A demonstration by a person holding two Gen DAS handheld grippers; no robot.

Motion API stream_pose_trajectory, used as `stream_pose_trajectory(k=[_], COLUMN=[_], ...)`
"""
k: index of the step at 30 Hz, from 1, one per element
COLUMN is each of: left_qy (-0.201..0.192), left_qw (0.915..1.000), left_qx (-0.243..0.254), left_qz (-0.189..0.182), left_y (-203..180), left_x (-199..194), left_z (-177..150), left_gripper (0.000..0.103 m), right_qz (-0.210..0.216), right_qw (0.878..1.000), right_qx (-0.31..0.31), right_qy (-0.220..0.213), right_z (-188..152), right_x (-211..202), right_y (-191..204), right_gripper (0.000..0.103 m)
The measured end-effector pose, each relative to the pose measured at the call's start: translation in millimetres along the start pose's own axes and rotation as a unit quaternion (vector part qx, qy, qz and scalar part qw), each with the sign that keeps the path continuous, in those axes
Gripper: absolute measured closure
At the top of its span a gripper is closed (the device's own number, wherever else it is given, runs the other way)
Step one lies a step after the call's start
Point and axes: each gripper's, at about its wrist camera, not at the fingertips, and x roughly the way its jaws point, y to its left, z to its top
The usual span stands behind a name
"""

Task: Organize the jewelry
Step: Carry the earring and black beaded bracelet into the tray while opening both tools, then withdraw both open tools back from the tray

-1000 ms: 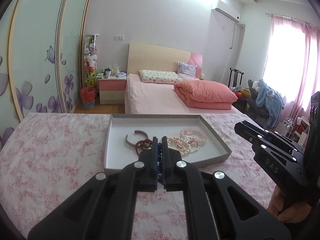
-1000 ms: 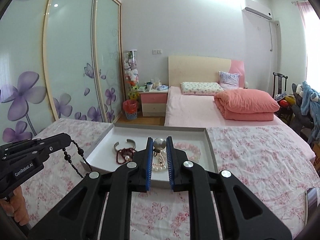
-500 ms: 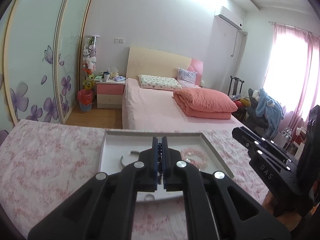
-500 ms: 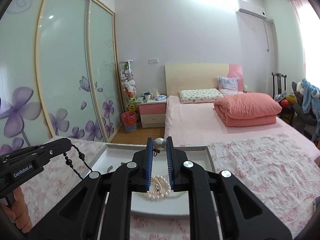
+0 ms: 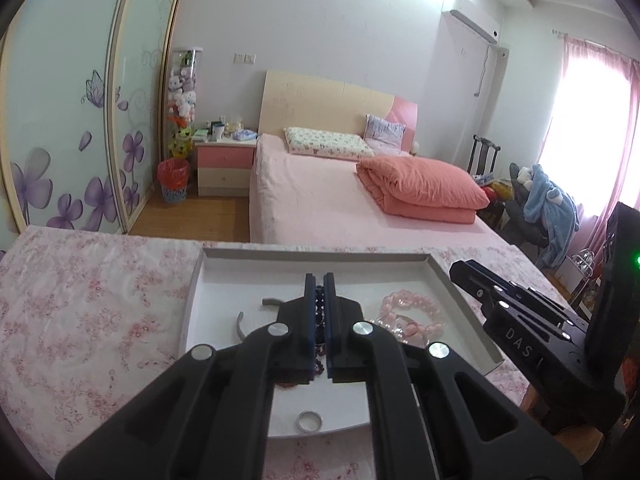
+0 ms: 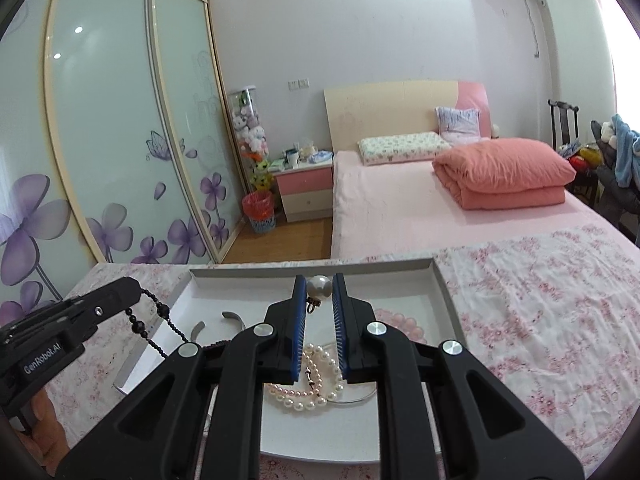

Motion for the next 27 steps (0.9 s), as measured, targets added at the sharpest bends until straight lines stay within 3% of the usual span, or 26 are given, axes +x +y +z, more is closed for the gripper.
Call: stream_pose_trajectory(k=[7,9,11,12,13,27], left_qy=[0.016,0.016,0.014,0.013,0.012,0.01], left_qw=[0.9998,0.9998,0.9997,0.9997,0.9996,0.9983], left_qx=[-0.008,-0.01,-0.016,-0.019,-0.024,-0.049], left_qz=[0.002,0.003,0.007,0.009,0.011,0.031], left_y=[5.7,8.3,10.8,13.5,16.5,36.1], left_x=[16.0,16.8,15.4,14.8,13.8,-2.4], left_z=[-5.4,-5.7,-7.0,-6.7,-6.9,-10.4], left_gripper=[0.098,0.091,0.079,0.076,0.076,0.06], right_qz=[0.003,0.006,0.007,0.005,0.003,-0.015], right_qw=[1.0,1.0,0.999,0.999,1.0,1.0], right_qx=[0.003,0.005,0.01,0.014,0.016,0.015], right_qy=[0.022,0.028,0.033,0.032,0.027,0.022], right_z=[-4.0,-3.9,-5.2,-5.6,-6.1,-7.1], right_x=[11.1,13.2,13.0,12.0,9.7,-5.1], right_y=[-0.5,-1.0,-3.2,-4.3,-5.6,-9.9], right_gripper=[0.089,0.087,0.068,0.051,0.048,0.045])
